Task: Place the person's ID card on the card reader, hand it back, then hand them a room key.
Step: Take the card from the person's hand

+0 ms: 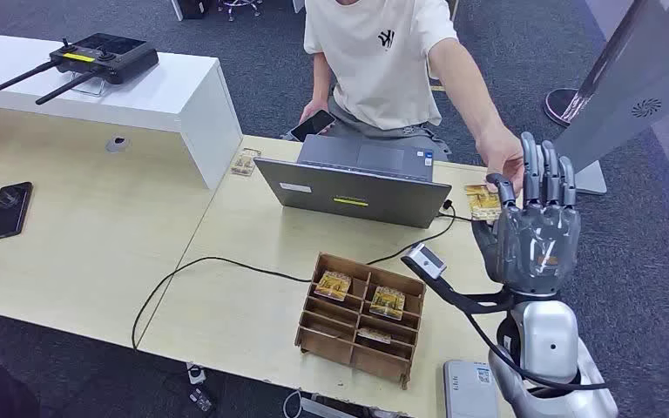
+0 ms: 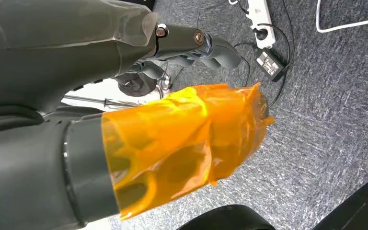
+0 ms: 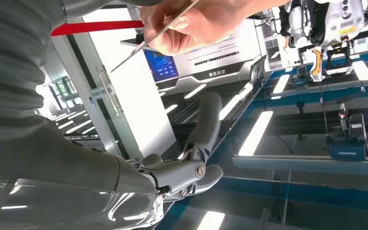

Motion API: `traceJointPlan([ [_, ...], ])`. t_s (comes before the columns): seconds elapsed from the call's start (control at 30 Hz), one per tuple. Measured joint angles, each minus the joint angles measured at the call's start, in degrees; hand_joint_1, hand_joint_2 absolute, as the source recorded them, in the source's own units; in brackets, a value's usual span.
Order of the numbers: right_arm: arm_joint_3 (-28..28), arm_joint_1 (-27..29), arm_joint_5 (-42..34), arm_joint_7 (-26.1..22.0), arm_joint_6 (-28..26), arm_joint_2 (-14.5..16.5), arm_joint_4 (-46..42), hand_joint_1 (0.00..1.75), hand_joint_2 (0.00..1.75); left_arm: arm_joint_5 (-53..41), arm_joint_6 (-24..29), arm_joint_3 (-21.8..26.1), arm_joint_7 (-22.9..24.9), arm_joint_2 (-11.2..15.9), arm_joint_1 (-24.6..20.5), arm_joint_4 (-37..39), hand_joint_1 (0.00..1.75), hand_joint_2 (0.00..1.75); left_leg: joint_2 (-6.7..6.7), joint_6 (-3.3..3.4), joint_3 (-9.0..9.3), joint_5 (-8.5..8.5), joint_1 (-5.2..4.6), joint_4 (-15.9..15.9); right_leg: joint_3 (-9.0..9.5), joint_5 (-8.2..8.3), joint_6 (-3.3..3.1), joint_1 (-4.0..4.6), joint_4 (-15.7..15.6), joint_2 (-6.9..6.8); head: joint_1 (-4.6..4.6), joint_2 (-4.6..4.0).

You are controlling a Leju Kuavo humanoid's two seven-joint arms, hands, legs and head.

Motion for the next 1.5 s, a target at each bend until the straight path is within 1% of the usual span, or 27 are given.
traceJointPlan([
  [0.03, 0.0, 0.0, 0.0, 0.0, 0.0, 0.1, 0.0, 0.25, 1.75, 0.0, 0.0, 0.0, 0.0, 0.0, 0.0, 0.0, 0.00, 0.00, 0.00, 0.00, 0.00, 0.00, 0.00, 0.0, 0.00, 0.00, 0.00, 0.00, 0.0, 0.00, 0.00, 0.00],
  [0.07, 0.0, 0.0, 0.0, 0.0, 0.0, 0.1, 0.0, 0.33, 1.75, 0.0, 0.0, 0.0, 0.0, 0.0, 0.0, 0.0, 0.00, 0.00, 0.00, 0.00, 0.00, 0.00, 0.00, 0.0, 0.00, 0.00, 0.00, 0.00, 0.0, 0.00, 0.00, 0.00],
  [0.1, 0.1, 0.0, 0.0, -0.1, 0.0, 0.2, 0.0, 0.49, 1.75, 0.0, 0.0, 0.0, 0.0, 0.0, 0.0, 0.0, 0.00, 0.00, 0.00, 0.00, 0.00, 0.00, 0.00, 0.0, 0.00, 0.00, 0.00, 0.00, 0.0, 0.00, 0.00, 0.00],
  [0.13, 0.1, -0.1, 0.0, -0.1, 0.0, 0.2, 0.0, 0.80, 1.75, 0.0, 0.0, 0.0, 0.0, 0.0, 0.0, 0.0, 0.00, 0.00, 0.00, 0.00, 0.00, 0.00, 0.00, 0.0, 0.00, 0.00, 0.00, 0.00, 0.0, 0.00, 0.00, 0.00],
  [0.23, 0.2, -0.1, 0.0, -0.2, 0.0, 0.2, 0.1, 1.33, 1.75, 0.0, 0.0, 0.0, 0.0, 0.0, 0.0, 0.0, 0.00, 0.00, 0.00, 0.00, 0.00, 0.00, 0.00, 0.0, 0.00, 0.00, 0.00, 0.00, 0.0, 0.00, 0.00, 0.00],
  [0.33, 0.2, -0.2, 0.0, -0.3, 0.0, 0.2, 0.2, 1.47, 1.75, 0.0, 0.0, 0.0, 0.0, 0.0, 0.0, 0.0, 0.00, 0.00, 0.00, 0.00, 0.00, 0.00, 0.00, 0.0, 0.00, 0.00, 0.00, 0.00, 0.0, 0.00, 0.00, 0.00],
  [0.37, 0.3, -0.2, 0.0, -0.3, 0.0, 0.2, 0.3, 1.51, 1.75, 0.0, 0.0, 0.0, 0.0, 0.0, 0.0, 0.0, 0.00, 0.00, 0.00, 0.00, 0.00, 0.00, 0.00, 0.0, 0.00, 0.00, 0.00, 0.00, 0.0, 0.00, 0.00, 0.00],
  [0.57, 0.4, -0.3, 0.0, -0.4, 0.0, 0.2, 0.9, 1.54, 1.75, 0.0, 0.0, 0.0, 0.0, 0.0, 0.0, -0.3, 0.00, 0.00, 0.00, 0.00, 0.00, 0.00, 0.00, 0.0, 0.00, 0.00, 0.00, 0.00, 0.0, 0.00, 0.00, 0.00],
  [0.7, 0.4, -0.3, 0.0, -0.5, 0.0, 0.2, 1.2, 1.50, 1.75, 0.1, 0.0, 0.0, 0.0, 0.0, 0.0, -0.3, 0.00, 0.00, 0.00, 0.00, 0.00, 0.00, 0.00, 0.0, 0.00, 0.00, 0.00, 0.00, 0.0, 0.00, 0.00, 0.00],
  [0.83, 0.2, -0.3, 0.0, -0.6, -0.1, 0.2, 1.7, 1.51, 1.75, 0.1, -0.2, 0.0, 0.0, 0.0, 0.0, -0.3, 0.00, 0.00, 0.00, 0.00, 0.00, 0.00, 0.00, 0.0, 0.00, 0.00, 0.00, 0.00, 0.0, 0.00, 0.00, 0.00],
  [0.93, 0.0, -0.2, 0.0, -0.6, -0.2, 0.2, 2.0, 1.55, 1.75, 0.1, -0.3, 0.0, 0.0, 0.0, 0.0, -0.3, 0.00, 0.00, 0.00, 0.00, 0.00, 0.00, 0.00, 0.0, 0.00, 0.00, 0.00, 0.00, 0.0, 0.00, 0.00, 0.00],
  [1.1, -0.4, -0.2, 0.0, -0.7, -0.3, 0.2, 2.6, 1.75, 1.75, 0.1, -0.3, 0.0, 0.0, 0.1, 0.0, -0.3, 0.00, 0.00, 0.00, 0.00, 0.00, 0.00, 0.00, 0.0, 0.00, 0.00, 0.00, 0.00, 0.0, 0.00, 0.00, 0.00],
  [1.33, -1.6, 0.1, -0.3, -1.5, -2.0, 0.9, 2.9, 1.75, 1.75, 0.3, -0.1, 0.0, 0.0, 0.1, 0.0, -0.3, 0.00, 0.00, 0.01, 0.00, 0.01, 0.00, 0.00, 0.0, -0.01, 0.00, 0.00, 0.00, 0.0, 0.00, 0.00, 0.00],
  [1.4, -2.3, 0.6, -1.4, -2.1, -2.7, 1.4, 2.3, 1.75, 1.75, 0.4, 0.0, 0.0, 0.1, 0.0, 0.0, -0.3, 0.00, 0.00, 0.00, 0.00, 0.01, 0.00, 0.00, 0.0, -0.01, 0.00, 0.00, 0.00, 0.0, 0.00, 0.00, 0.00],
  [1.5, -3.7, 1.9, -6.6, -3.7, -3.7, 2.8, 0.3, 1.75, 1.75, 0.8, 0.1, 0.1, 0.4, -0.1, 0.1, -0.4, 0.00, 0.00, 0.00, 0.00, 0.01, 0.00, 0.00, 0.0, -0.01, 0.00, 0.00, 0.00, 0.0, 0.00, 0.00, 0.00],
])
